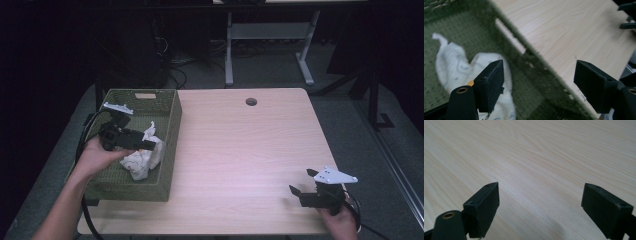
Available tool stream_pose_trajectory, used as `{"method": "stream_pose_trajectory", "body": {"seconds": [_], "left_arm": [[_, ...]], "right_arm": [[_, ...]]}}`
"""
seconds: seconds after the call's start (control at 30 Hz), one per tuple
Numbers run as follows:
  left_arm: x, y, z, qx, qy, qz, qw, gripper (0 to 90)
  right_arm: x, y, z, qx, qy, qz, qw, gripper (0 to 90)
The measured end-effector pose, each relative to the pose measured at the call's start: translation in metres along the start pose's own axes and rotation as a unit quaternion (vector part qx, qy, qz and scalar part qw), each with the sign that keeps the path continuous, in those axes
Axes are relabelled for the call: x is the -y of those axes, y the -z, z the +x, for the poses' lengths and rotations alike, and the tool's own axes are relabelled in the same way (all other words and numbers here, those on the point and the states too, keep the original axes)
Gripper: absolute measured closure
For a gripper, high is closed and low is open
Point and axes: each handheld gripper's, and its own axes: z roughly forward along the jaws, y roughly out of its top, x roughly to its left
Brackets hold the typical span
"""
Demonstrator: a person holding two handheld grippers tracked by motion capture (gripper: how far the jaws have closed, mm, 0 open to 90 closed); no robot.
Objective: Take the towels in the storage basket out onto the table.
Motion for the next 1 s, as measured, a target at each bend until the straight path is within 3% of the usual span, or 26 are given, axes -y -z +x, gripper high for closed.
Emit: {"method": "stream_pose_trajectory", "body": {"seconds": [0.1, 0.27, 0.5, 0.57, 0.63, 0.77, 0.9, 1.0], "left_arm": [[0.004, -0.003, 0.010, -0.017, 0.017, 0.015, 0.9996, 23.6], [0.008, -0.012, 0.020, -0.023, 0.042, 0.042, 0.9980, 29.3], [0.011, -0.029, 0.034, -0.057, 0.058, 0.084, 0.9931, 30.9], [0.011, -0.034, 0.037, -0.067, 0.056, 0.098, 0.9913, 31.5], [0.012, -0.041, 0.040, -0.087, 0.051, 0.120, 0.9876, 31.9], [0.013, -0.051, 0.046, -0.096, 0.057, 0.140, 0.9838, 37.4], [0.014, -0.064, 0.053, -0.112, 0.068, 0.169, 0.9770, 40.3], [0.014, -0.071, 0.055, -0.117, 0.070, 0.180, 0.9741, 41.6]], "right_arm": [[0.000, 0.001, -0.001, 0.001, 0.002, -0.006, 1.0000, 14.5], [0.000, 0.000, -0.002, 0.003, 0.001, -0.005, 1.0000, 14.4], [0.000, 0.002, -0.002, 0.001, 0.011, -0.007, 0.9999, 14.5], [-0.001, 0.002, -0.002, 0.000, 0.010, -0.008, 0.9999, 14.5], [-0.001, 0.003, -0.002, 0.000, 0.008, -0.008, 0.9999, 14.5], [-0.001, 0.003, -0.002, -0.003, 0.010, -0.005, 0.9999, 14.5], [0.000, 0.003, 0.001, -0.006, 0.015, -0.003, 0.9999, 14.8], [-0.001, 0.004, 0.001, -0.005, 0.017, -0.007, 0.9998, 14.8]]}}
